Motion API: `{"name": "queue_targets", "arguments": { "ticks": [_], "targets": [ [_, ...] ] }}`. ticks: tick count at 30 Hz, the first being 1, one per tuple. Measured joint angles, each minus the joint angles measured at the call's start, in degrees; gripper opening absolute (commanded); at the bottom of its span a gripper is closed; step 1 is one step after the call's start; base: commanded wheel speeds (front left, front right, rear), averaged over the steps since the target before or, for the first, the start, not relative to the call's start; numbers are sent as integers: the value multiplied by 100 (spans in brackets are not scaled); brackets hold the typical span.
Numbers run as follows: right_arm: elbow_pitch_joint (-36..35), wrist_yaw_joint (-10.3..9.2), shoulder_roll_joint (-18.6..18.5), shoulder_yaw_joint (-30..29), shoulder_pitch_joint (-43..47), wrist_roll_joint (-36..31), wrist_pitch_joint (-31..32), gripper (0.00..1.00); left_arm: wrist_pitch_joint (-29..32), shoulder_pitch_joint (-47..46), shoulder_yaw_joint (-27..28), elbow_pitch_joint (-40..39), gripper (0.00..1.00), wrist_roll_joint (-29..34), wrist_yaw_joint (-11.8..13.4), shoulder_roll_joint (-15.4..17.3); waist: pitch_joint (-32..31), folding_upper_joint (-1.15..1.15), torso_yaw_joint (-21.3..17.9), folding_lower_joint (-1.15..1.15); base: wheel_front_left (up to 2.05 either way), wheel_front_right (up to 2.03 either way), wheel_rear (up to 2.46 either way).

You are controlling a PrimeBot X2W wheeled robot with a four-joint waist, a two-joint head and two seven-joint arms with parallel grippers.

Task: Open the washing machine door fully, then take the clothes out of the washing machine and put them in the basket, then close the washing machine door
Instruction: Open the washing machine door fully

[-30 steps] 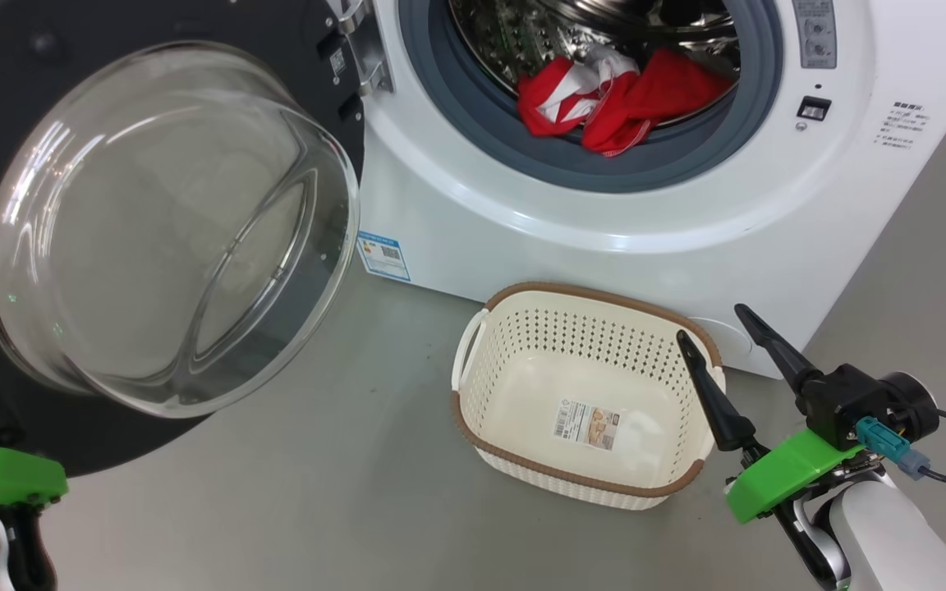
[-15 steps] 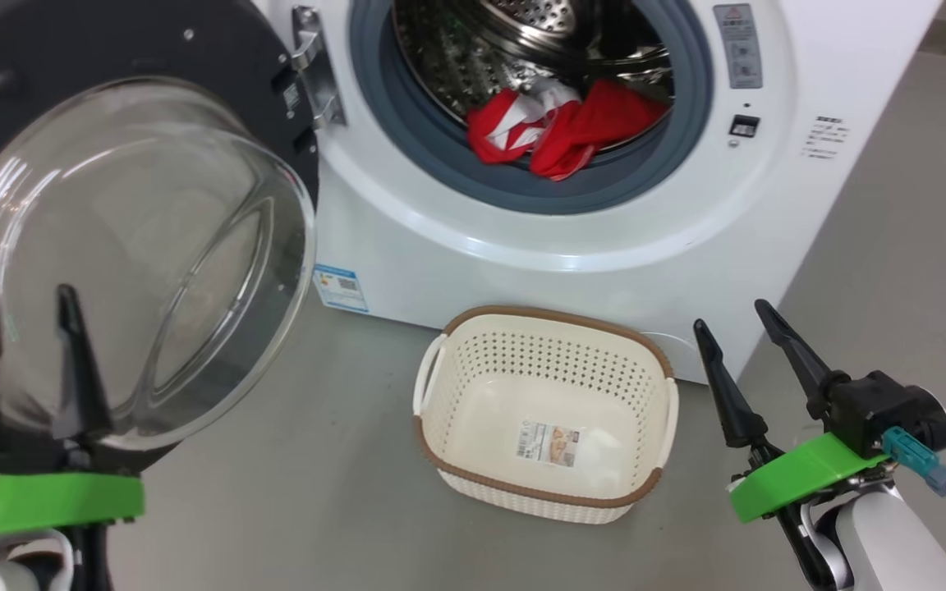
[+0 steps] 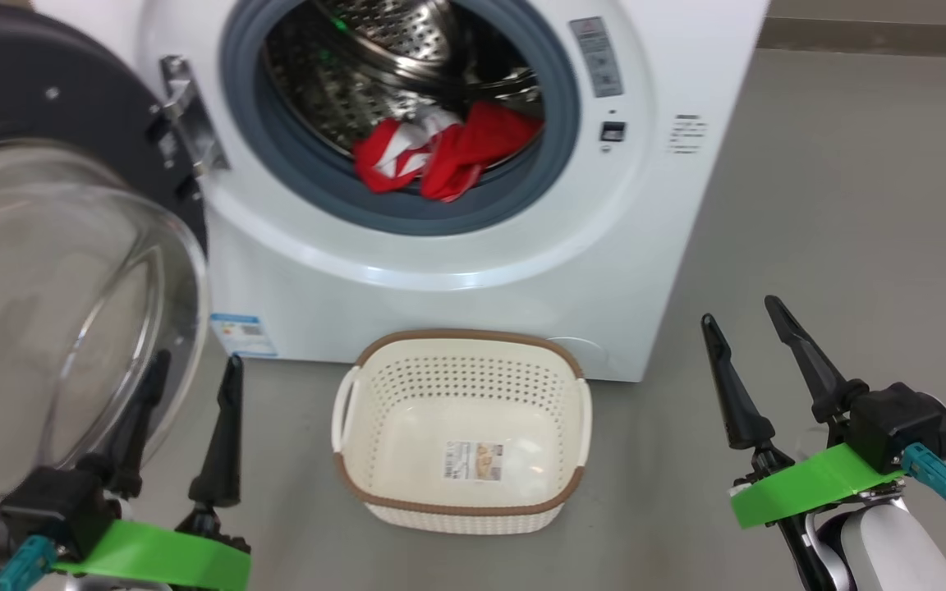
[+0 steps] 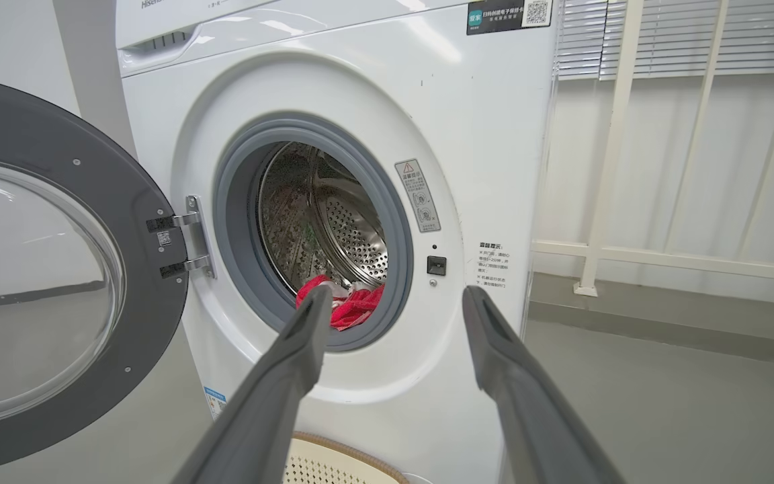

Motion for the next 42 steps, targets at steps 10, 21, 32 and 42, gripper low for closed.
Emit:
{"name": "queue_targets", "arguments": {
  "ticks": [10, 21, 32, 42],
  "targets": [
    [-132, 0, -4, 0, 215, -8, 0, 100, -219, 327, -25, 335, 100, -79, -66, 41, -109, 0, -673, 0, 0, 0, 0],
    [-243, 0, -75, 23, 575, 4, 0, 100, -522, 619, 48, 886, 100, -238, -103, -55, -294, 0, -1257, 0, 0, 0, 0],
    [-430, 0, -152, -40, 840, 52, 0, 100, -572, 946, 421, 912, 100, -231, -105, -256, -472, 0, -1525, 0, 0, 0, 0],
    [-453, 0, -147, -137, 914, 54, 0, 100, -573, 1057, 581, 693, 100, -53, -193, -327, -425, 0, -1545, 0, 0, 0, 0]
  ]
}}
